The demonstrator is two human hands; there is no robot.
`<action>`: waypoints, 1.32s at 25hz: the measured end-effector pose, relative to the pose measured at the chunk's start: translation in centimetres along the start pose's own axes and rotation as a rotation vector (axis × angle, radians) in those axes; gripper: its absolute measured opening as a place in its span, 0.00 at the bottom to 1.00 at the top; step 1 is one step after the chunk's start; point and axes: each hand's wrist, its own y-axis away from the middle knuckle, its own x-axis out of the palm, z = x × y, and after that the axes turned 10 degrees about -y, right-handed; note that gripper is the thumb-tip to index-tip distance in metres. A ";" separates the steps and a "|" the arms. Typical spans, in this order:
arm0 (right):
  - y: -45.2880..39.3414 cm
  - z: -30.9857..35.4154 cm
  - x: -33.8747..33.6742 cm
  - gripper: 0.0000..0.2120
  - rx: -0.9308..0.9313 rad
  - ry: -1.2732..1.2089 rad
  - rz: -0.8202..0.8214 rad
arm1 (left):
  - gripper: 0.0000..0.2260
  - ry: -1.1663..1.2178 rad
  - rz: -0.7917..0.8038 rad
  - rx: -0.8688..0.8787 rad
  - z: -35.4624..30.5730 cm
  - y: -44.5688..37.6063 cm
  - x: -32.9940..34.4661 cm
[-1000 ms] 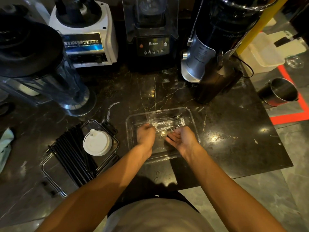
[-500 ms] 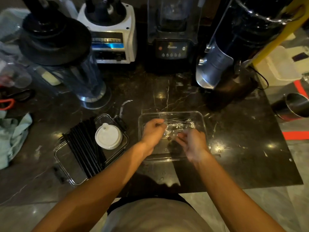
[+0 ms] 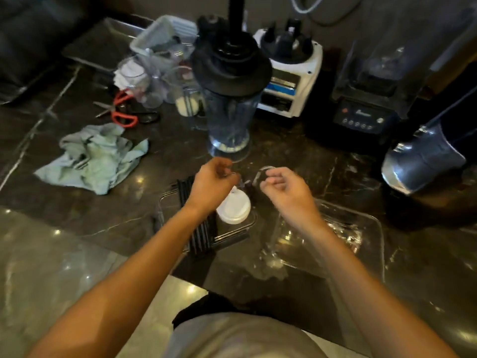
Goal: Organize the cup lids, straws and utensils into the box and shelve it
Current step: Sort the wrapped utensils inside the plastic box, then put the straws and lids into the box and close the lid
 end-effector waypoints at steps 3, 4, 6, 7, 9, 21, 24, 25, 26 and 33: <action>-1.6 0.5 4.1 0.23 -0.285 0.449 0.304 | 0.26 -0.126 -0.141 -0.123 4.0 1.9 -2.9; -2.2 0.8 5.2 0.25 -0.374 0.586 0.400 | 0.30 -0.166 -0.146 -0.177 5.2 2.6 -3.1; -3.6 1.1 7.3 0.28 -0.494 0.751 0.548 | 0.36 -0.241 -0.148 -0.284 7.3 3.9 -3.1; -4.2 1.2 8.3 0.28 -0.537 0.810 0.598 | 0.38 -0.279 -0.153 -0.335 8.1 4.6 -2.8; -5.5 1.2 10.0 0.29 -0.620 0.936 0.671 | 0.43 -0.344 -0.157 -0.439 9.3 5.8 -1.7; -10.7 -0.4 13.9 0.42 -0.694 1.369 1.007 | 0.50 -0.779 -0.224 -0.433 10.4 3.9 4.0; -11.2 -0.8 14.3 0.45 -0.732 1.381 1.024 | 0.45 -0.779 -0.230 -0.436 10.4 3.4 4.0; -11.3 -0.9 14.6 0.47 -0.766 1.396 1.027 | 0.42 -0.774 -0.237 -0.435 10.6 3.3 3.7; -11.3 -1.0 14.8 0.48 -0.810 1.418 1.031 | 0.38 -0.773 -0.244 -0.434 10.7 3.2 3.4; -10.2 -1.4 17.5 0.37 -0.937 1.517 1.065 | 0.28 -0.857 -0.186 -0.420 11.6 2.2 -0.1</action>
